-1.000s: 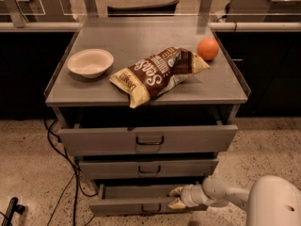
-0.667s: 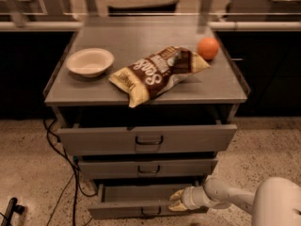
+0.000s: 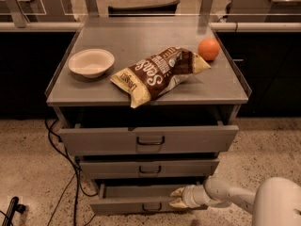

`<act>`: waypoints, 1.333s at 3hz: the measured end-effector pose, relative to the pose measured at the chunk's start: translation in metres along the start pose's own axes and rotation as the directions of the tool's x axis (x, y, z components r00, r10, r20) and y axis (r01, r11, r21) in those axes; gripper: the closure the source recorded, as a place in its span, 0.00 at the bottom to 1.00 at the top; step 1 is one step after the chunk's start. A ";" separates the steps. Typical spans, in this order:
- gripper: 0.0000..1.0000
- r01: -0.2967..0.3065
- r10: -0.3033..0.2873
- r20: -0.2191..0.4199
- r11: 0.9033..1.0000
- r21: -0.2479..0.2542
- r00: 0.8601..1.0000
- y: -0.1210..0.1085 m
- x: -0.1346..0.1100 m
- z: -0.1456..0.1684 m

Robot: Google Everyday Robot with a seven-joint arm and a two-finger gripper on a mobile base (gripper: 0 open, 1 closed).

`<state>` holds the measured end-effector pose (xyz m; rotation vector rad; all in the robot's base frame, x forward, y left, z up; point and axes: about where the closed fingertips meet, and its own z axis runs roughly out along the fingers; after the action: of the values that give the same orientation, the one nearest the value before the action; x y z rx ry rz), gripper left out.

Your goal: Open bottom drawer

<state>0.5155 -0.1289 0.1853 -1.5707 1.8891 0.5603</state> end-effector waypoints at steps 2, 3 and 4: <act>0.03 0.000 0.000 0.000 1.000 0.000 1.000 0.000 0.000 0.000; 0.00 0.000 0.000 0.000 1.000 0.000 1.000 0.000 0.000 0.000; 0.16 0.000 0.000 0.000 1.000 0.000 1.000 0.000 0.000 0.000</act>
Offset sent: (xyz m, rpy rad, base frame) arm 0.0000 0.0000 0.0000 0.0000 0.0000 0.0000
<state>0.5154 -0.1288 0.1852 -1.5708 1.8890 0.5605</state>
